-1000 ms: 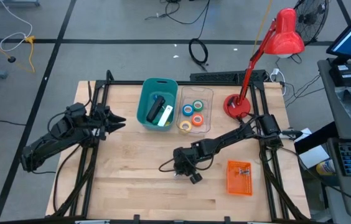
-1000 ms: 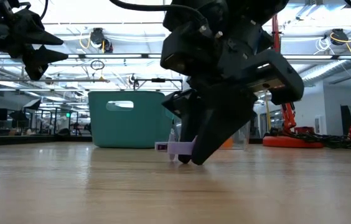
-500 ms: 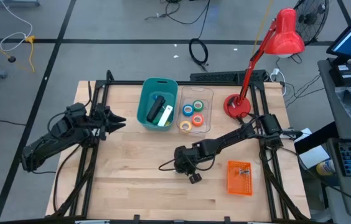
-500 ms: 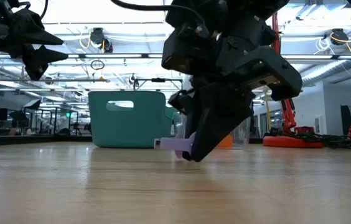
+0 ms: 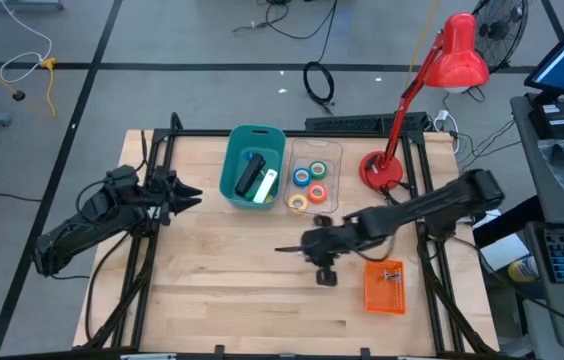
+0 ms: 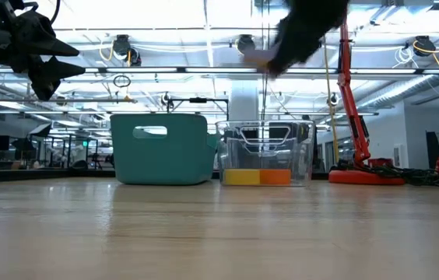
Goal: Pick and place Stapler, Stapler remover, tape
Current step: Put the purple stapler remover into the orange bin
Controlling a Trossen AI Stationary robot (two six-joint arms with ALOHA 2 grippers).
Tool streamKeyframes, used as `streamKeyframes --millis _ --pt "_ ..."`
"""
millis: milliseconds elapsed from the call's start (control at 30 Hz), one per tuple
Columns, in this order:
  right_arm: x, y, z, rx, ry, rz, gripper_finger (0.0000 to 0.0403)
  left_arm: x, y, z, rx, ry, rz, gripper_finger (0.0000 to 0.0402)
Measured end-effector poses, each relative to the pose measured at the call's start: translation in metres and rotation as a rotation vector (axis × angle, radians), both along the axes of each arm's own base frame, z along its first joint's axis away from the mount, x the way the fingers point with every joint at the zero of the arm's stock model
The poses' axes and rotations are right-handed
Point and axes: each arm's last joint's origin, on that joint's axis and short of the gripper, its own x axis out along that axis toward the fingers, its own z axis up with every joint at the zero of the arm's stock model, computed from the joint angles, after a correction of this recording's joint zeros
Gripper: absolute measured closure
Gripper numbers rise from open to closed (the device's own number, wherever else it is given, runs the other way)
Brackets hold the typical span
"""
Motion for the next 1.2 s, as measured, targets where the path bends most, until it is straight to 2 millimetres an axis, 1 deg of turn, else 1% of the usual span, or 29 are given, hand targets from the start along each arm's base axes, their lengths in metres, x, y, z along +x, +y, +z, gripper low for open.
streamKeyframes --millis 67,133,233,333,433,500,600,767,933,1033,1200 --pt "-0.015 0.006 0.013 0.090 0.029 -0.097 0.0361 0.000 0.000 0.000 0.002 -0.001 0.000 0.0233" --pt "-0.031 0.013 0.023 0.193 0.082 -0.188 0.0361 0.000 0.000 0.000 0.002 0.000 0.000 0.0233" --pt "-0.048 0.031 0.028 0.343 0.193 -0.269 0.0361 0.000 0.000 0.000 0.004 0.000 -0.001 0.0233" --pt "-0.065 0.053 0.025 0.431 0.340 -0.327 0.0361 0.000 0.000 0.000 0.006 0.000 -0.001 0.0233" --pt "-0.085 0.072 0.018 0.432 0.485 -0.423 0.0361 0.000 0.000 0.000 0.019 0.001 -0.003 0.0233" --pt "-0.098 0.083 0.014 0.412 0.523 -0.495 0.0361 0.000 0.000 0.000 0.034 0.000 -0.004 0.0233" --pt "-0.112 0.093 0.006 0.401 0.544 -0.595 0.0360 0.000 0.000 0.000 0.049 0.000 -0.006 0.0233" --pt "-0.123 0.099 -0.023 0.444 0.605 -0.701 0.0360 0.000 0.000 0.000 0.050 0.000 -0.006 0.0233" --pt "-0.133 0.093 -0.054 0.443 0.637 -0.806 0.0359 0.000 0.000 0.000 0.043 -0.001 -0.005 0.0233" --pt "-0.137 0.088 -0.066 0.460 0.647 -0.855 0.0357 0.000 0.000 0.000 0.030 -0.001 -0.004 0.0233" --pt "-0.141 0.085 -0.077 0.522 0.666 -0.903 0.0348 0.000 0.000 0.000 0.023 -0.002 -0.006 0.0233"
